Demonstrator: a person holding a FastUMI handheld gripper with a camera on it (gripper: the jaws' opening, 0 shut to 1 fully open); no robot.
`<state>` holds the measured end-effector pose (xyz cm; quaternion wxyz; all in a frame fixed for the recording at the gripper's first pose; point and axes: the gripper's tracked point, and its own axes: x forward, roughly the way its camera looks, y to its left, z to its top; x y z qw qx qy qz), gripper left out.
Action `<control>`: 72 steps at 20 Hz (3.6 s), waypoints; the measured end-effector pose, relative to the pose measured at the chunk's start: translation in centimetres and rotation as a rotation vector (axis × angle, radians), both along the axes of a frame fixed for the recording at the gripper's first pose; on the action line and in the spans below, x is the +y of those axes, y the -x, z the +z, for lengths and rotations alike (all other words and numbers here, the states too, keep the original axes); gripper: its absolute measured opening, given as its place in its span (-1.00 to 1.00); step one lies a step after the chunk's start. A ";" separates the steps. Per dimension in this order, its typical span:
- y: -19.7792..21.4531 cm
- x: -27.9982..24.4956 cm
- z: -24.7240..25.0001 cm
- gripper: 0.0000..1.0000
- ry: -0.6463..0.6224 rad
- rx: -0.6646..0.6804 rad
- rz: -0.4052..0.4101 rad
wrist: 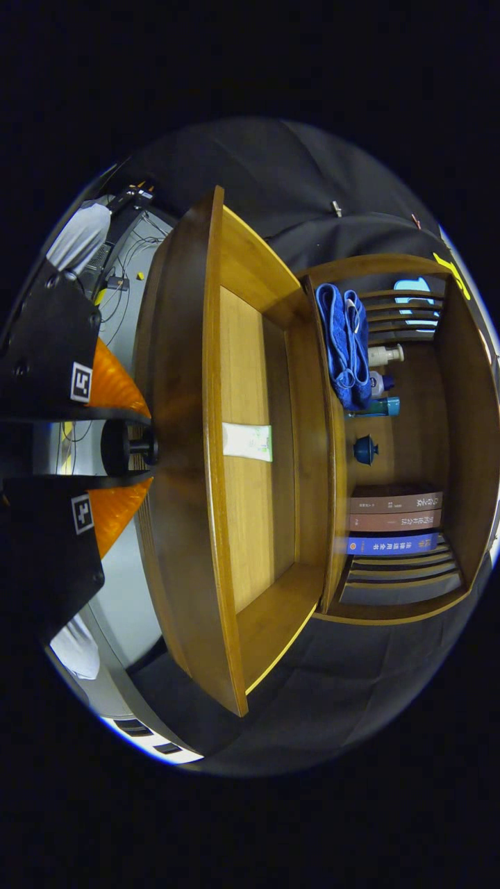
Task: Pull open the drawer, take out the items inside it, and place them on the countertop above the cabinet.
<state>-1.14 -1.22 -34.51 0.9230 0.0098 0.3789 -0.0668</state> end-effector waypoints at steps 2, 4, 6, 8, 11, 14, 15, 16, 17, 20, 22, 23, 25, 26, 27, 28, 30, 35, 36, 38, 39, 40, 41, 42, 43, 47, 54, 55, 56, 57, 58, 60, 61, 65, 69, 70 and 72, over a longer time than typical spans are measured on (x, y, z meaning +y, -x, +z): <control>0.8 -0.5 0.1 -0.08 0.024 0.021 -0.012; 1.4 -1.0 1.0 0.61 0.051 0.027 -0.019; 1.7 -0.9 4.2 0.96 0.038 -0.017 -0.038; 0.7 -0.6 7.6 0.95 0.012 -0.063 -0.043; -2.4 0.0 10.2 0.96 0.004 -0.060 -0.026; -7.1 0.1 10.4 0.98 0.013 -0.038 -0.011; -8.5 0.0 9.8 0.98 0.008 -0.003 -0.013; -9.9 -0.1 8.6 0.97 -0.001 0.041 -0.017; -10.8 -0.2 7.3 0.98 -0.005 0.102 -0.027; -12.5 -0.4 3.8 0.98 -0.003 0.269 -0.016; -13.5 -0.2 1.5 0.98 -0.007 0.345 -0.006; -13.8 -0.2 0.4 0.98 -0.014 0.386 -0.005; -13.8 -0.3 -2.0 0.98 -0.042 0.468 -0.017; -13.7 -0.6 -2.8 0.97 -0.047 0.497 -0.029; -13.7 -0.7 -3.5 0.97 -0.044 0.523 -0.036; -13.5 -0.9 -4.2 0.96 -0.041 0.547 -0.035; -13.5 -1.0 -5.4 0.94 -0.025 0.583 -0.038; -13.0 -1.1 -6.4 0.45 -0.033 0.630 -0.038; -12.5 -0.9 -7.0 0.25 -0.035 0.635 -0.029; -12.7 -0.6 -6.7 -0.01 -0.025 0.632 -0.014; -12.7 -0.5 -6.6 -0.06 -0.026 0.625 -0.012; -12.6 -0.7 -6.4 -0.11 -0.026 0.628 -0.010; -12.4 -0.7 -6.2 -0.16 -0.024 0.630 -0.006; -12.0 -0.5 -6.1 -0.21 -0.030 0.630 -0.001; -11.7 -0.2 -5.5 -0.22 -0.039 0.613 0.008; -10.0 0.2 -0.8 -0.22 -0.068 0.524 0.039; -11.4 0.4 7.6 -0.22 -0.083 0.313 0.068; -12.6 0.2 8.4 -0.22 -0.082 0.284 0.066; -13.9 -0.3 8.9 -0.21 -0.075 0.262 0.059; -15.3 -0.5 9.4 -0.21 -0.071 0.247 0.050; -17.0 -0.6 9.9 -0.22 -0.074 0.232 0.042; -19.9 -1.1 10.5 -0.22 -0.066 0.211 0.040; -21.5 -1.5 10.6 -0.22 -0.055 0.203 0.040; -25.8 -2.7 9.7 -0.22 -0.067 0.230 0.017; -28.3 -3.7 7.6 -0.22 -0.061 0.271 -0.014; -28.6 -3.9 7.3 -0.22 -0.060 0.285 -0.016; -29.4 -3.8 6.1 -0.23 -0.046 0.315 -0.007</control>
